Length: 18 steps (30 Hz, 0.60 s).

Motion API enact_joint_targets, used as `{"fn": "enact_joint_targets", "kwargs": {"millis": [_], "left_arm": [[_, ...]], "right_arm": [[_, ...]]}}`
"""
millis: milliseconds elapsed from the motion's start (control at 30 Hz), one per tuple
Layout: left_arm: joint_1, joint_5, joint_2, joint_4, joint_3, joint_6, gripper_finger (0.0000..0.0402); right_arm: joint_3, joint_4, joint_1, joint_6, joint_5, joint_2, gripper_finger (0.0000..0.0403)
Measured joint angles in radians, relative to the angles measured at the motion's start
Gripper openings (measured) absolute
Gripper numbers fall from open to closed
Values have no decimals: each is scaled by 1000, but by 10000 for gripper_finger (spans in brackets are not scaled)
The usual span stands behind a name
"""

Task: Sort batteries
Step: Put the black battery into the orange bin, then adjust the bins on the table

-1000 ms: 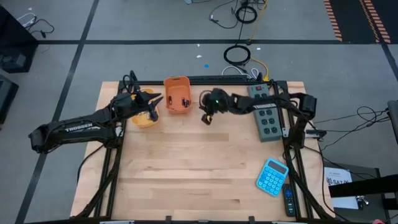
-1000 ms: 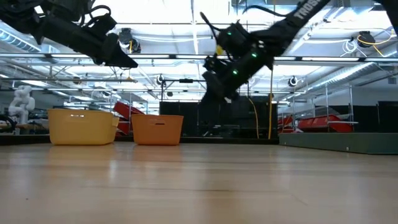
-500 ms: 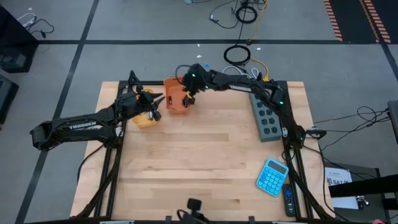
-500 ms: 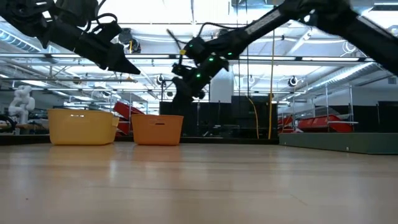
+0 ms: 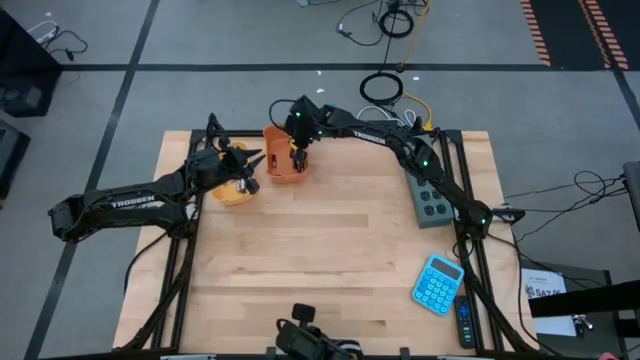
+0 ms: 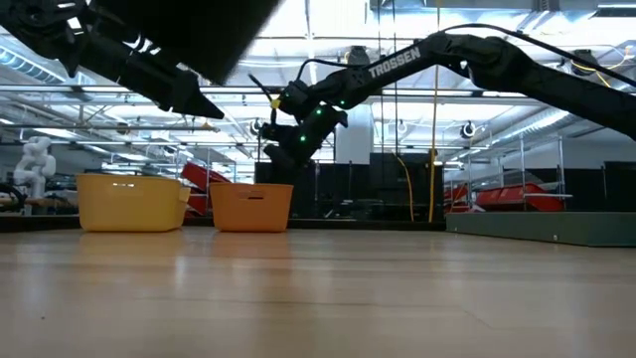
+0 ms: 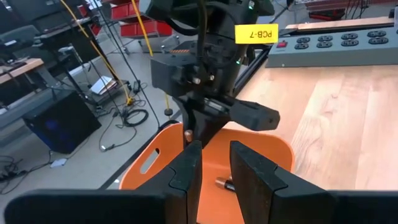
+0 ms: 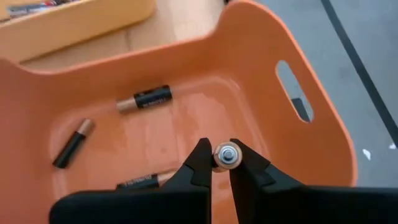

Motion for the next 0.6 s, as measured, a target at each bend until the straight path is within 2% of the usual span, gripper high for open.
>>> {"fn": "enact_joint_targets", "kwargs": {"millis": [167, 233, 433, 600], "left_arm": [[5, -1, 0, 3, 0, 0, 93], [5, -1, 0, 4, 0, 0, 93], [5, -1, 0, 2, 0, 0, 93], [5, -1, 0, -10, 0, -3, 93]], "right_arm": [[0, -18, -4, -38, 2, 0, 17], [0, -17, -3, -51, 2, 0, 39], [0, -22, -6, -54, 2, 0, 140], [0, -47, -10, -56, 48, -4, 166]]}}
